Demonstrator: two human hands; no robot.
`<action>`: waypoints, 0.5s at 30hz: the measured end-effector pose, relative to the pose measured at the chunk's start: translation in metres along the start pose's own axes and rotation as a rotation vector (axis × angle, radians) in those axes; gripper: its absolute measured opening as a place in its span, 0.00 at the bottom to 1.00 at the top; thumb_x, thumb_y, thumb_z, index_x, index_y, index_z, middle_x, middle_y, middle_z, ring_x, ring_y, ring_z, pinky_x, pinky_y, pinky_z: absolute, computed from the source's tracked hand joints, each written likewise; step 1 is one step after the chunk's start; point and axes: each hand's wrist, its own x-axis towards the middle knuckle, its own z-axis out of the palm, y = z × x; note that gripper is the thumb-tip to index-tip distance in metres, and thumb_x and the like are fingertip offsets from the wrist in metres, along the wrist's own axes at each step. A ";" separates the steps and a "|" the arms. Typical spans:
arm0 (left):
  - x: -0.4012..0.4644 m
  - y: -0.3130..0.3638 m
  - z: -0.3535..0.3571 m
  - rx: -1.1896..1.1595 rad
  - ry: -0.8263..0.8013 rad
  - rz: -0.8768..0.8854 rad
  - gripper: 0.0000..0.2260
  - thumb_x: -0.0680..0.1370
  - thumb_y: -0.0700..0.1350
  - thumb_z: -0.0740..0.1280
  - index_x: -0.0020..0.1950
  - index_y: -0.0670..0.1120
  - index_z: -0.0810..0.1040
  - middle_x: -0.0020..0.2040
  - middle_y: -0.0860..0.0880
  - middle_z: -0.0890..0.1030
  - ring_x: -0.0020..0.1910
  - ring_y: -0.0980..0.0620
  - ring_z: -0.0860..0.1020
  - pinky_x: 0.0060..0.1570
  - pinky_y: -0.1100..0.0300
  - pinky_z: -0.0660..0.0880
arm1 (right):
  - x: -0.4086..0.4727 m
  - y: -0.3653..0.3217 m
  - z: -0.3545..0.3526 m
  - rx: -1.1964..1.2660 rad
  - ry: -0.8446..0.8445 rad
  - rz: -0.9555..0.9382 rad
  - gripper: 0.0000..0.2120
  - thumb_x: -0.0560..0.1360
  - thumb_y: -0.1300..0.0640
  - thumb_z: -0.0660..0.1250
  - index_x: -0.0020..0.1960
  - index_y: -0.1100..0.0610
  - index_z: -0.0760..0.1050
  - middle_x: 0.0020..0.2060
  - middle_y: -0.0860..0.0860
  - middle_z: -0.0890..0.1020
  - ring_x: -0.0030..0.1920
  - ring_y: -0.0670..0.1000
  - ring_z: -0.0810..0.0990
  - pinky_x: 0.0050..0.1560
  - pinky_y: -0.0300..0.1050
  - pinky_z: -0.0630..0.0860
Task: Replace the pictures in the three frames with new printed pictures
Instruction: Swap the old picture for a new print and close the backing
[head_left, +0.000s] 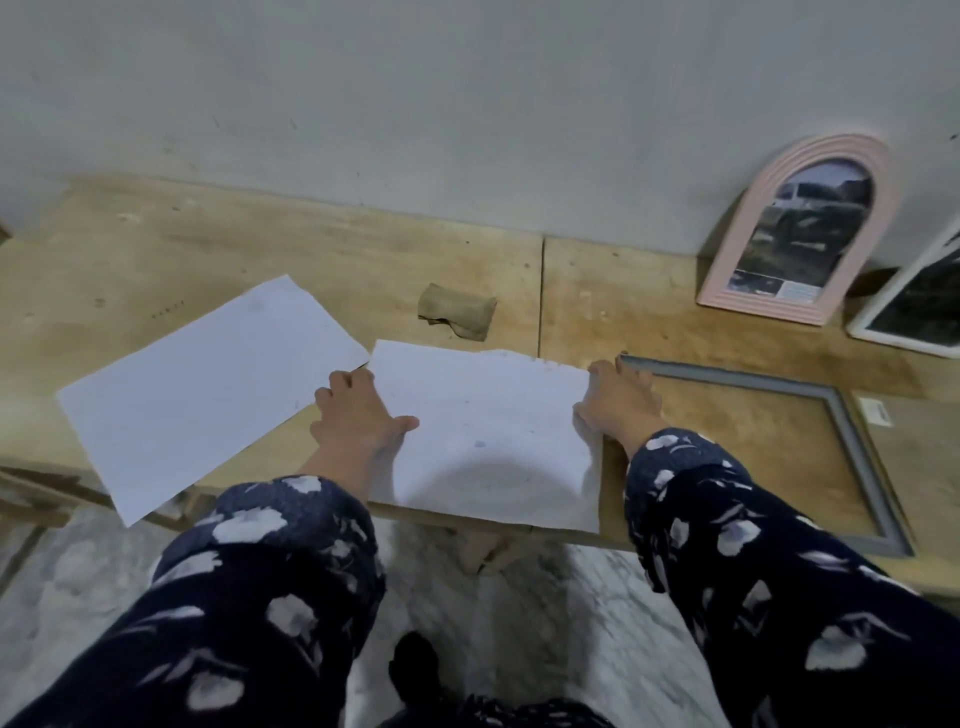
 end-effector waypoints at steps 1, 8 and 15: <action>0.000 0.002 -0.001 -0.010 -0.007 -0.010 0.38 0.70 0.58 0.74 0.73 0.45 0.61 0.68 0.44 0.62 0.68 0.39 0.61 0.60 0.44 0.68 | 0.001 0.001 0.000 0.004 -0.014 0.017 0.21 0.75 0.54 0.63 0.66 0.55 0.66 0.67 0.56 0.68 0.68 0.61 0.61 0.60 0.56 0.66; 0.000 0.006 0.000 -0.122 0.010 -0.088 0.44 0.67 0.54 0.78 0.74 0.46 0.55 0.68 0.43 0.68 0.68 0.40 0.66 0.60 0.44 0.67 | 0.001 -0.002 0.001 0.013 -0.003 0.083 0.18 0.76 0.50 0.64 0.62 0.56 0.71 0.65 0.55 0.71 0.68 0.60 0.62 0.62 0.54 0.65; -0.003 0.001 0.003 0.057 0.129 0.009 0.23 0.73 0.58 0.70 0.62 0.49 0.70 0.55 0.47 0.78 0.61 0.42 0.71 0.53 0.49 0.68 | -0.010 -0.002 0.011 0.027 0.101 0.058 0.12 0.78 0.52 0.61 0.60 0.53 0.75 0.62 0.55 0.73 0.64 0.59 0.66 0.60 0.52 0.65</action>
